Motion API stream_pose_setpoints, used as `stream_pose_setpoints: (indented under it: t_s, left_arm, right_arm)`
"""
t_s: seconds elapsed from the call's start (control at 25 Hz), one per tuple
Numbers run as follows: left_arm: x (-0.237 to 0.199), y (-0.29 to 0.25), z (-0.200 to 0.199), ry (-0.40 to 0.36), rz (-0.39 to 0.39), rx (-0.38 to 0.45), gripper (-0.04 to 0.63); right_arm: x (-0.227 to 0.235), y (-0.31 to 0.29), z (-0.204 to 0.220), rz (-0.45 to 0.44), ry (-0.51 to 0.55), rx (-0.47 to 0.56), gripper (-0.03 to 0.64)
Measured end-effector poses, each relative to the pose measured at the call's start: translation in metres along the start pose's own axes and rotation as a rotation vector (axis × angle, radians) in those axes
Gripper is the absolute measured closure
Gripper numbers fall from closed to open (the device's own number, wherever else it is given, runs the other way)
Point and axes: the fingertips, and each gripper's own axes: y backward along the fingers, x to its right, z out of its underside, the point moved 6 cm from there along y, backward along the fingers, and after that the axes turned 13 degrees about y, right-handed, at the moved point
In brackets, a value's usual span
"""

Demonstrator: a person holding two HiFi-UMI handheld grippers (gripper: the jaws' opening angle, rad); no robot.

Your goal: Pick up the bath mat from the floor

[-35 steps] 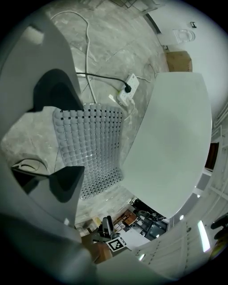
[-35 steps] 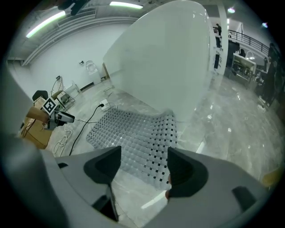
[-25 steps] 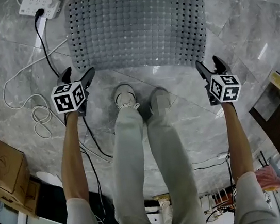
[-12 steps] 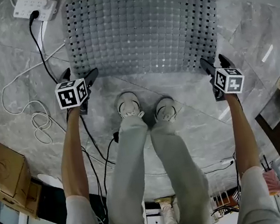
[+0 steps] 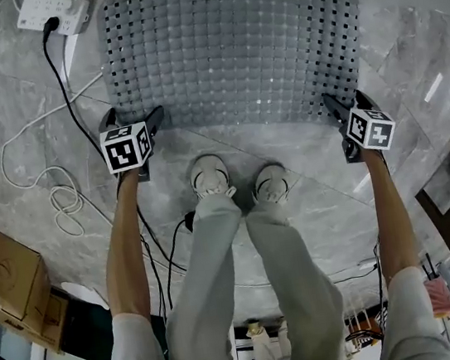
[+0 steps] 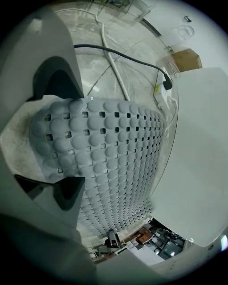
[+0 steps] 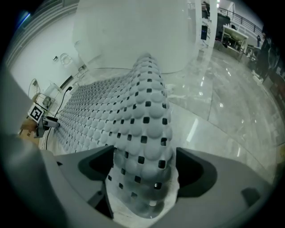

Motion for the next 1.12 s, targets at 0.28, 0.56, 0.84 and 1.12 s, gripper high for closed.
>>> stream_pose_setpoints:
  t_s: [0.28,0.56,0.84,1.12]
  left_arm:
    - [0.001,-0.003,0.0,0.001,-0.038,0.014,0.055]
    - [0.004,-0.002,-0.001,-0.001,-0.07,-0.003,0.063]
    - [0.027,0.002,0.003,-0.061,-0.057,0.0,0.252]
    - [0.04,0.006,0.003,-0.128,-0.005,-0.021,0.406]
  right_arm:
    - [0.0,-0.009,0.002,0.045,-0.001,0.013,0.219]
    - [-0.007,-0.011,-0.002,0.082,0.023,-0.045,0.221]
    - [-0.02,-0.009,-0.006,0.007,0.0,-0.067,0.356]
    - [-0.035,-0.006,-0.013,0.004,0.019,-0.065,0.479]
